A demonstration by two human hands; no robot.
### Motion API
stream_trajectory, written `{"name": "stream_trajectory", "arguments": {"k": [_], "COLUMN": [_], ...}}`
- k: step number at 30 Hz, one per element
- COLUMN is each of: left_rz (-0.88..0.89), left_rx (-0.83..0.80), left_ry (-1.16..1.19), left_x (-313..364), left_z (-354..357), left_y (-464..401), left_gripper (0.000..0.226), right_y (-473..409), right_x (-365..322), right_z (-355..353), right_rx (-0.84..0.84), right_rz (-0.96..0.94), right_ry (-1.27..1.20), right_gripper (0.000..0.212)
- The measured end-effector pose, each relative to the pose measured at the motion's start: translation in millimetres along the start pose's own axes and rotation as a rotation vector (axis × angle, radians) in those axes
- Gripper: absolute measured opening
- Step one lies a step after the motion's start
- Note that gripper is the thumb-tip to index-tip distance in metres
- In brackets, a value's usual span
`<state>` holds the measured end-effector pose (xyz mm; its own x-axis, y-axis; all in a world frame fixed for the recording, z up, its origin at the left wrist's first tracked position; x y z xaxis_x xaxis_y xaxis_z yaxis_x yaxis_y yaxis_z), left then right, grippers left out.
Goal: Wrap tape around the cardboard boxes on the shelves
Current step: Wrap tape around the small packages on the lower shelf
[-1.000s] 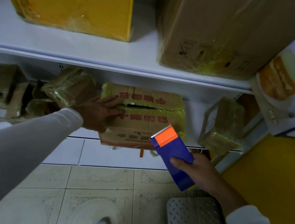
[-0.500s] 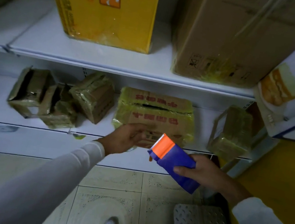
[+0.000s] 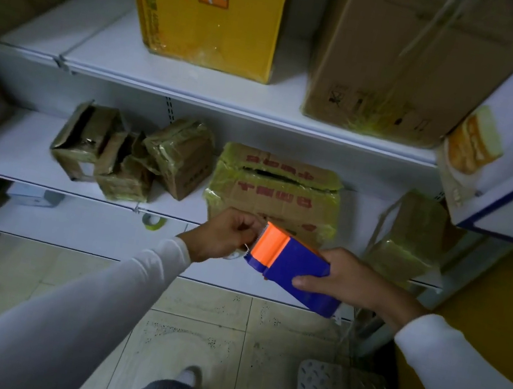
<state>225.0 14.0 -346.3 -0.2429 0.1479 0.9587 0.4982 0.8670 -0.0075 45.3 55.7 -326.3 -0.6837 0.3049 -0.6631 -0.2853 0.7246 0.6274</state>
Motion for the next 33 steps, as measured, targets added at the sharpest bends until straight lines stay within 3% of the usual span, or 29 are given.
{"name": "stream_trajectory", "arguments": {"k": [6, 10, 14, 16, 18, 22, 23, 26, 31, 33], "left_rz": [0.002, 0.014, 0.111, 0.129, 0.133, 0.074, 0.063, 0.033, -0.008, -0.003], "left_rx": [0.19, 0.195, 0.248, 0.234, 0.232, 0.361, 0.372, 0.391, 0.509, 0.533], "left_ry": [0.087, 0.093, 0.067, 0.076, 0.102, 0.14, 0.122, 0.075, 0.095, 0.053], "left_x": [-19, -23, -27, -31, -35, -56, -62, -72, -73, -72], "left_z": [-25, -55, -92, -102, -112, -158, -167, -169, -167, -172], "left_y": [3, -16, -39, -49, -54, -40, -35, -31, -44, -50], "left_gripper": [0.02, 0.021, 0.021, 0.023, 0.02, 0.014, 0.014, 0.015, 0.019, 0.019], "right_y": [-22, -51, -83, -94, -102, -107, -108, -106, -111, -117], "right_x": [-24, -47, -76, -86, -82, -63, -57, -50, -52, -54], "right_z": [-1, -15, -34, -40, -47, -72, -78, -86, -105, -114], "right_rx": [-0.105, -0.129, -0.121, -0.102, -0.063, 0.017, 0.031, 0.033, 0.104, 0.134], "right_rz": [-0.04, 0.015, 0.05, 0.045, 0.084, 0.092, 0.092, 0.078, 0.048, 0.044], "right_ry": [0.043, 0.065, 0.126, 0.164, 0.193, 0.277, 0.283, 0.215, 0.263, 0.289], "right_gripper": [0.022, 0.024, 0.006, 0.007, 0.015, 0.069, 0.072, 0.017, 0.015, 0.028]}}
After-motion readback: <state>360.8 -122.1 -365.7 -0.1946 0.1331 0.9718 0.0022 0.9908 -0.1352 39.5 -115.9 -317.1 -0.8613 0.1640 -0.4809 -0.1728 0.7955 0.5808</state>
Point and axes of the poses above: each hand's wrist, its own y-axis away from the middle knuckle, its own z-axis out of the palm, x = y × z, the point moved 8 cm from there along -y, towards the middle knuckle, and after that the axes turned 14 degrees about z, right-handed, at the moved point
